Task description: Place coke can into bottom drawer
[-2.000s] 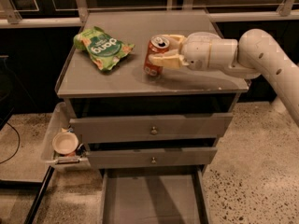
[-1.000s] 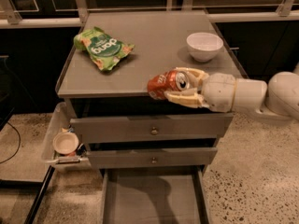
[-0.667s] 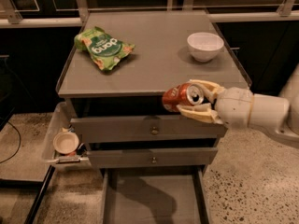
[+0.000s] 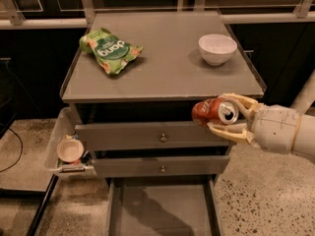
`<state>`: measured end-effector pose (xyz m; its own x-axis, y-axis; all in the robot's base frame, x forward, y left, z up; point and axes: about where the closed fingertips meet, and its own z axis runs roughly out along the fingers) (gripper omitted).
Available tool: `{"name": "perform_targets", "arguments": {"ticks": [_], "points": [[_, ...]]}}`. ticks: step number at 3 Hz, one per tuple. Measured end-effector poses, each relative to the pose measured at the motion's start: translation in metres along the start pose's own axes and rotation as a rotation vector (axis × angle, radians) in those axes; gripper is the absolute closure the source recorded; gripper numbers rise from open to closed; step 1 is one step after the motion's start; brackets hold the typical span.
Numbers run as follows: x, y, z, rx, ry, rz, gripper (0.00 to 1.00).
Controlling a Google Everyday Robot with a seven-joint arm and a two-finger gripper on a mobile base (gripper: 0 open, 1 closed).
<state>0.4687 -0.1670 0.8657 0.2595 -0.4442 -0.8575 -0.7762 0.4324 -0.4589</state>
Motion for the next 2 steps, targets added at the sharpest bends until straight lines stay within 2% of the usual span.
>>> {"name": "perform_targets", "arguments": {"ticks": [1,2], "points": [[0.000,0.000,0.000,0.000,0.001,0.000,1.00],[0.000,0.005,0.014,0.001,0.004,-0.019,1.00]]}}
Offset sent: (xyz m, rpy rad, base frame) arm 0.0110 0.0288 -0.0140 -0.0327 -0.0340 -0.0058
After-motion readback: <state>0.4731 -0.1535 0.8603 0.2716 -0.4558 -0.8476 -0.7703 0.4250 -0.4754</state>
